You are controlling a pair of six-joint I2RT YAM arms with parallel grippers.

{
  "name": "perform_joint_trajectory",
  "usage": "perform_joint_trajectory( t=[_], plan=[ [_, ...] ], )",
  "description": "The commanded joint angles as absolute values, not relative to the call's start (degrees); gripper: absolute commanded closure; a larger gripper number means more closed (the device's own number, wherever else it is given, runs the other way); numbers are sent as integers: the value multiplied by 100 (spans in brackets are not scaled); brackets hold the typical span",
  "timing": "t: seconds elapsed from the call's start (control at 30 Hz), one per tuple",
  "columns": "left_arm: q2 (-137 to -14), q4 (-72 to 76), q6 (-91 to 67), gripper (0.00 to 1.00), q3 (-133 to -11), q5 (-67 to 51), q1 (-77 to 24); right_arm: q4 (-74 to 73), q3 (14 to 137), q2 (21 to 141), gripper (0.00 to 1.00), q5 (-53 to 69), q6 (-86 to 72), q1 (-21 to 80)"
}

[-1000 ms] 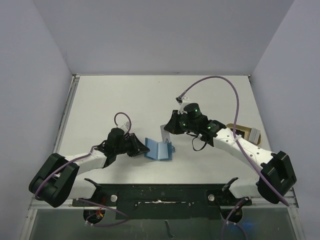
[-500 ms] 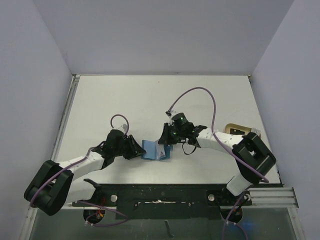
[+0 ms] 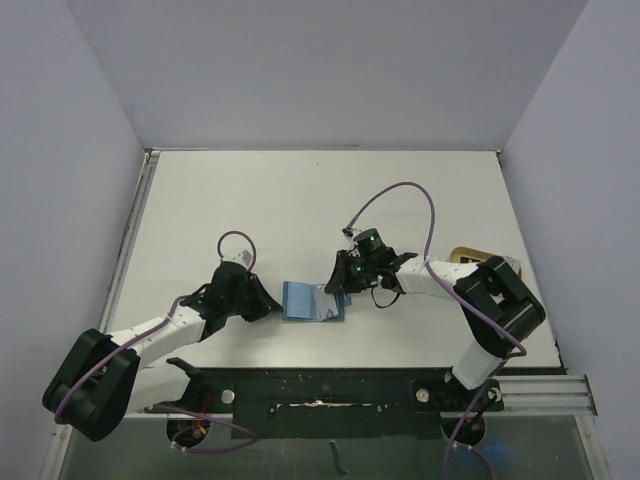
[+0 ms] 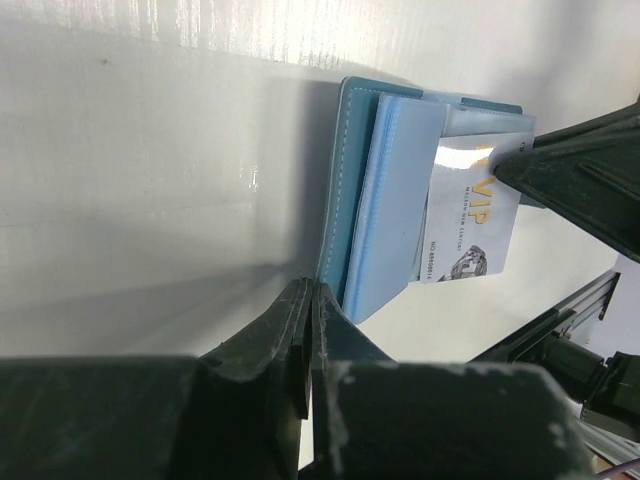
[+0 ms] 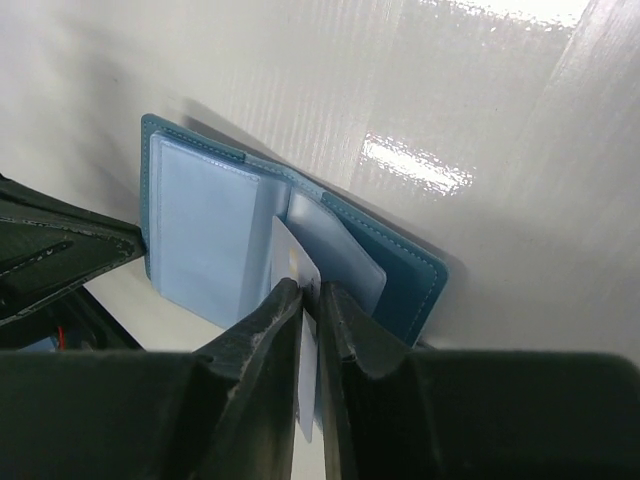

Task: Put the credit cards into the card holder
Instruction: Insert the credit card into the card holder.

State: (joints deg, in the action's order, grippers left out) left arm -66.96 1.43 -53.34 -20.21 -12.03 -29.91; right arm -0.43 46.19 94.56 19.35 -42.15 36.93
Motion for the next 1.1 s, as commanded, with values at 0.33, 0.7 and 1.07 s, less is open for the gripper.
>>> perform_joint_trajectory(
  t=[0.33, 0.7, 1.07],
  plan=[
    [-6600, 460, -5340, 100, -1908, -1297, -3036, 647, 4528, 9464, 100, 2399, -4366, 3709],
    [-6680, 510, -5230, 100, -1847, -1193, -3050, 972, 4504, 9575, 100, 2574, -4706, 3660],
    [-6713, 531, -5204, 100, -1837, -1187, -3050, 1066, 4443, 9442, 100, 2604, -4771, 3595]
  ],
)
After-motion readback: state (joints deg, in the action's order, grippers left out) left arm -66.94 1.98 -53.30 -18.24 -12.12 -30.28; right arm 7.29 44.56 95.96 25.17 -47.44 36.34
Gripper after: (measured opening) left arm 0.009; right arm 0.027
